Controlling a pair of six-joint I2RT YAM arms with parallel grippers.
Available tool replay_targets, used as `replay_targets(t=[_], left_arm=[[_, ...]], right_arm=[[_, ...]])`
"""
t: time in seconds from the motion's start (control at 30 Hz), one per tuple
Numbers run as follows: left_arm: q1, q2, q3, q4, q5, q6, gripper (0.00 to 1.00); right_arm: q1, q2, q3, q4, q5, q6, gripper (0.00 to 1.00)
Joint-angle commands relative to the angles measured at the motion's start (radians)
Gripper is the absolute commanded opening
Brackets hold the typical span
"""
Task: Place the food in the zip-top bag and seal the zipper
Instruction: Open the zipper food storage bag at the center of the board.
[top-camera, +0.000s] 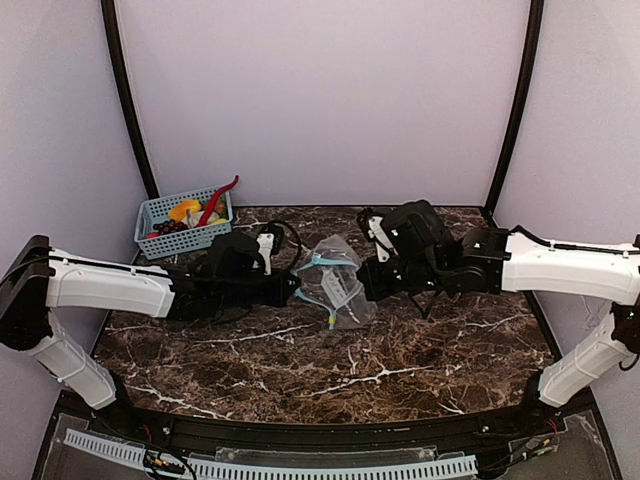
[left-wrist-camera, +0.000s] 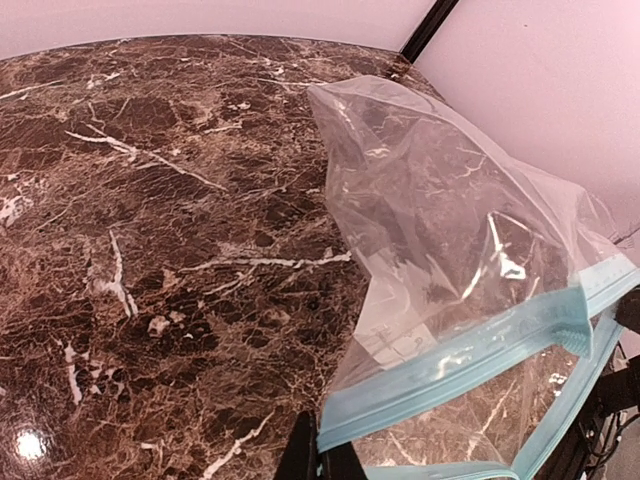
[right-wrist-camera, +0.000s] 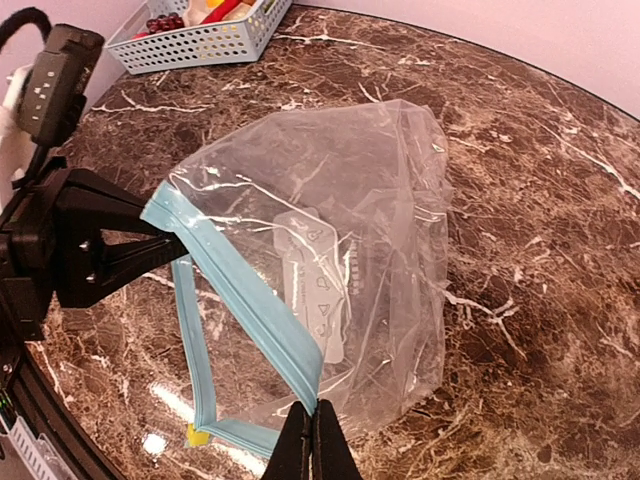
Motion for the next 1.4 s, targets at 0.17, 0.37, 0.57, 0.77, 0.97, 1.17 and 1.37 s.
replay_targets(t=[0.17,0.37,0.57,0.77,0.97,1.17,1.37], left_arm=[[-0.054,-0.009,-0.023,0.170,0.083,-0.081,0.01],[-0.077,0.009,-0.005,0.192,0.099,-0.100,0.01],[-0.080,0.002,-0.008,0.185,0.087,-0.098,0.01],[-0.079,0.005,-0.002,0.195,0.090,-0.099,0.01],[-0.079,0.010,0.001,0.206,0.097,-0.107,0.01],[-0.079,0.002,-0.001,0.199,0.098,-0.106,0.01],[-0.079,-0.003,-0.004,0.191,0.096,-0.105,0.01]], right_arm=[[0.009,0.127,0.054,-0.033,0.145,0.072,0.12],[0.009,0.194,0.086,-0.013,0.122,0.070,0.16],[0.027,0.124,0.056,0.022,0.096,0.067,0.45],[0.078,0.013,-0.021,0.105,0.087,0.052,0.68],[0.121,0.042,-0.028,0.113,0.105,0.060,0.76],[0.134,0.127,0.005,0.107,0.111,0.079,0.77],[0.134,0.205,0.072,0.017,0.217,0.144,0.75]])
